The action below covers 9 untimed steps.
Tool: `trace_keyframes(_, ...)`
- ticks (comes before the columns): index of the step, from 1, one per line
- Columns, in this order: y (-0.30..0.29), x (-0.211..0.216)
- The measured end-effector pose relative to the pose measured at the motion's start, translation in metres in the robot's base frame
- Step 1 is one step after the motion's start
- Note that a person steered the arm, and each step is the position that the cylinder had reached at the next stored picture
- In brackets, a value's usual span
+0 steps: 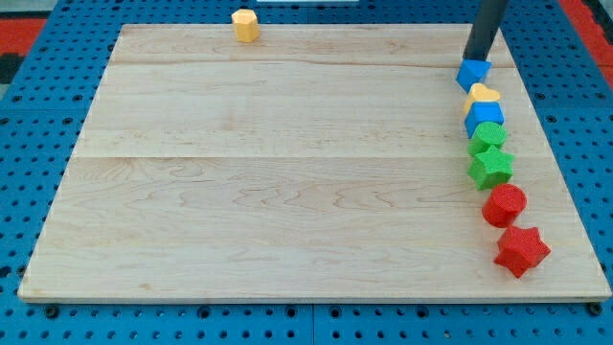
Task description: Make a vertical line with blue blocks and yellow heart
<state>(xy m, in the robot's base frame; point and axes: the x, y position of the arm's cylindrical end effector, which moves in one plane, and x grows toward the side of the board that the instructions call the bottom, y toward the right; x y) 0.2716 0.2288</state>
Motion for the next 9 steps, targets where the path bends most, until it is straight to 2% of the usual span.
trace_keyframes(7, -0.007, 0.013)
trace_keyframes(8, -0.035, -0.006)
trace_keyframes(9, -0.088, -0.013)
